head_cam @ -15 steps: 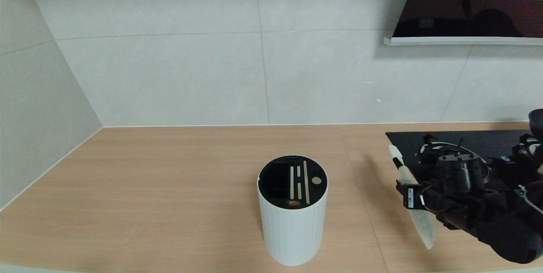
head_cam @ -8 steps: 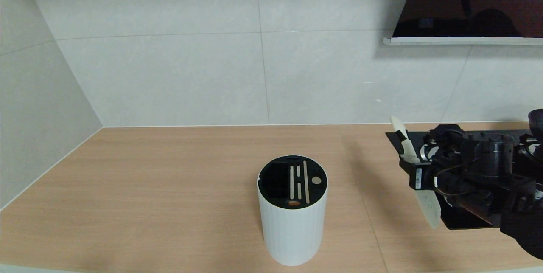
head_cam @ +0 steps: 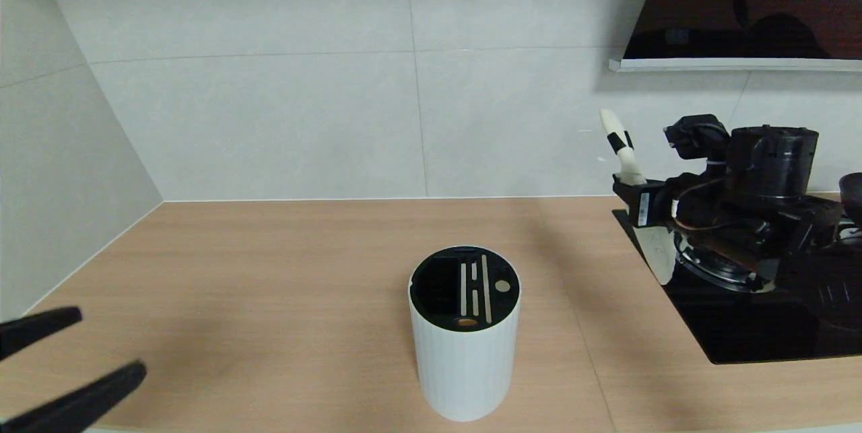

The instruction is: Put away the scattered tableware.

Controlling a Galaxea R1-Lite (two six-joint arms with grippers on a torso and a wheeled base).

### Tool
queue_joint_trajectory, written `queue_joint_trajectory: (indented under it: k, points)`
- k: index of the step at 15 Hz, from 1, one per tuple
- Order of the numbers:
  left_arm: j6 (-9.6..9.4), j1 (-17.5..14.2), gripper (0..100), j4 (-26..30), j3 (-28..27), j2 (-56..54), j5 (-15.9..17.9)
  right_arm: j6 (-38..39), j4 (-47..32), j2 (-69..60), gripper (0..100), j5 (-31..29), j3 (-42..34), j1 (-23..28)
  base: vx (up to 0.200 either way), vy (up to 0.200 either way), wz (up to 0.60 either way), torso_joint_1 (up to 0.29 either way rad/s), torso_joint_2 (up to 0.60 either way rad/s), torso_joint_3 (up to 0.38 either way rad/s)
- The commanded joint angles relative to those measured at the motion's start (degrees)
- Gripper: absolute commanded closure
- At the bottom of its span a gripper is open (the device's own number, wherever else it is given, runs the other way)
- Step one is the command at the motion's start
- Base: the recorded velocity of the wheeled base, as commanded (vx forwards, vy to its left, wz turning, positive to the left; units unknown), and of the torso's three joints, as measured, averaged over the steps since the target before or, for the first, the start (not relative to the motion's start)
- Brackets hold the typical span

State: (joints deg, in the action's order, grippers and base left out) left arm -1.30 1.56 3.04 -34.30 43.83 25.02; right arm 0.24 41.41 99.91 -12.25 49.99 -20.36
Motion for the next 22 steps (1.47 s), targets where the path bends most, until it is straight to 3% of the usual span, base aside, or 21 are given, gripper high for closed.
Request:
queue_joint_trajectory:
  k: [1,2,4,5,7,8,10,13,16,20,22]
  points:
    - [0.69,1.08,0,-12.7,-10.17,26.66,1.18,-0.16,-1.77,0.02,100,-0.32,4.85,-2.84,0.0,0.0,0.0,0.0,0.0,0.0]
    - [3.5,3.54,0,-15.96,-8.85,28.68,0.91,-0.07,-1.77,0.02,100,-0.4,4.59,-3.81,0.0,0.0,0.0,0.0,0.0,0.0]
    - [14.22,11.27,0,-24.3,-8.76,32.2,0.82,0.11,-1.77,-0.33,100,-0.49,4.67,-6.8,0.0,0.0,0.0,0.0,0.0,0.0]
    - [16.16,12.59,0,-26.59,-8.76,32.82,0.82,0.2,-1.68,-0.42,100,-0.49,4.67,-7.33,0.0,0.0,0.0,0.0,0.0,0.0]
    - [29.43,18.3,0,-39.33,-7.53,35.98,0.82,0.37,-0.98,-1.21,100,-2.07,2.83,-10.23,0.0,0.0,0.0,0.0,0.0,0.0]
    - [33.12,19.18,0,-42.94,-7.53,38.88,0.82,0.81,0.16,-1.3,100,-2.95,2.92,-12.34,0.0,0.0,0.0,0.0,0.0,0.0]
    - [33.38,19.53,0,-47.33,-7.71,43.54,0.39,2.04,0.86,-1.21,100,-3.57,2.74,-14.97,0.0,0.0,0.0,0.0,0.0,0.0]
    - [33.82,25.51,0,-50.23,-7.53,47.76,-5.59,3.71,0.86,-3.23,100,-5.94,2.13,-21.39,0.0,0.0,0.0,0.0,0.0,0.0]
    - [34.26,28.67,0,-53.75,-6.56,48.9,-6.91,3.8,0.95,-3.94,100,-6.21,1.07,-26.75,0.0,0.0,0.0,0.0,0.0,0.0]
    - [38.75,31.05,0,-61.22,-5.95,49.69,-7.17,3.89,0.95,-2.79,100,-6.21,0.02,-30.0,0.0,0.0,0.0,0.0,0.0,0.0]
    - [39.01,31.84,0,-61.39,-5.95,49.78,-7.44,4.68,0.95,-2.0,100,-6.21,0.02,-31.23,0.0,0.0,0.0,0.0,0.0,0.0]
